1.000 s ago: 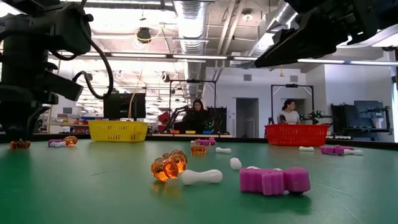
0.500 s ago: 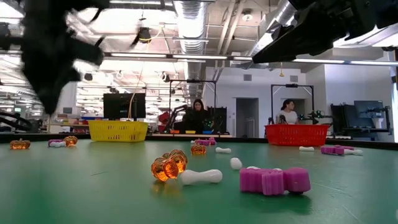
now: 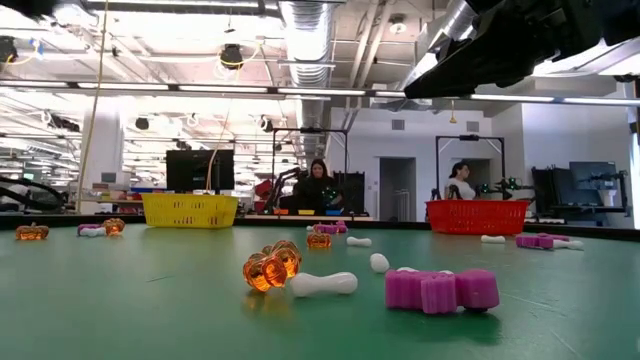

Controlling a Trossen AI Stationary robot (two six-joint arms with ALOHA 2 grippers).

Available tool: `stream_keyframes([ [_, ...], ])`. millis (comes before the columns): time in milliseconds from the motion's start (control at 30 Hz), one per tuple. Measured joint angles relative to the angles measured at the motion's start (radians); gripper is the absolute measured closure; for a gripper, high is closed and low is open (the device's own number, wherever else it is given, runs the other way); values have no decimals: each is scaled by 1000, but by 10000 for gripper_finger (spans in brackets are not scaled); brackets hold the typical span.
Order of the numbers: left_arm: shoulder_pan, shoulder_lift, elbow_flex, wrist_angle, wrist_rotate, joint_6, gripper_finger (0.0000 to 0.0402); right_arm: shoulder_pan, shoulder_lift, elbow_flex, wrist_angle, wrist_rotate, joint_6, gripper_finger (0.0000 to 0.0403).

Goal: Sort Halloween decoration
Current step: Put the white bone toy into the blue bin

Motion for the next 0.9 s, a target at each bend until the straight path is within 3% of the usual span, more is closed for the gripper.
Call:
stream_keyframes([
  [167, -144, 8, 0, 2, -211, -173, 401, -5, 0, 0, 1, 0, -4, 159],
  [233, -175, 27, 0, 2, -238, -210, 401, -8, 0, 0, 4, 0, 4, 159],
  [400, -201, 114, -3, -19, -166, -220, 401, -12, 0, 0, 6, 0, 19, 159],
  [567, -193, 214, -4, -9, -157, -173, 395, -12, 0, 0, 13, 0, 19, 159],
  [900, -129, 290, -4, -18, -100, -91, 333, -12, 0, 0, 31, 0, 23, 159],
])
